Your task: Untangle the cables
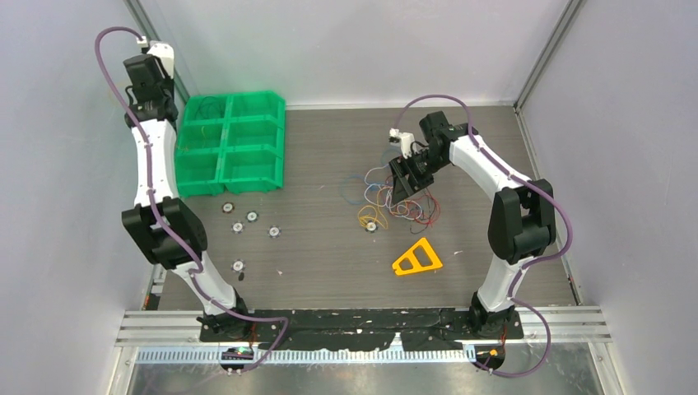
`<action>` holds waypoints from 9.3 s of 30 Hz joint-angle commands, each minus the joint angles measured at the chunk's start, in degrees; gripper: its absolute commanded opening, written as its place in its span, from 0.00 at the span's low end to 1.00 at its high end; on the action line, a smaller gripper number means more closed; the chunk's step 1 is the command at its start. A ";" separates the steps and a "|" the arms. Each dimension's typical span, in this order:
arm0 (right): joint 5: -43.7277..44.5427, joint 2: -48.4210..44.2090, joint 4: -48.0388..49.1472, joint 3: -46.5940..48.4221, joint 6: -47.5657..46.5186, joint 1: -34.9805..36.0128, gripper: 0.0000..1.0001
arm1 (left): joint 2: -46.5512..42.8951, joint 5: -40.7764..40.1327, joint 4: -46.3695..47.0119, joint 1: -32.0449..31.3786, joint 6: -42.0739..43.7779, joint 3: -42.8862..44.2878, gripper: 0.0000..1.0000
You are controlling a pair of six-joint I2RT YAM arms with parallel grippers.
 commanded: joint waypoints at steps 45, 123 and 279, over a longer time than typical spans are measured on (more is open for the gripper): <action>-1.84 1.46 -0.93 -1.43 -1.02 -3.93 0.67 | 14.03 48.02 -17.61 7.33 -17.82 15.53 0.76; -0.28 -1.63 1.10 -3.77 4.20 -11.82 0.64 | -12.71 54.89 -15.64 -30.62 -13.33 17.44 0.00; -12.54 -16.31 25.98 48.80 22.83 3.38 0.05 | -6.49 53.62 38.69 -48.44 -26.12 -42.05 0.38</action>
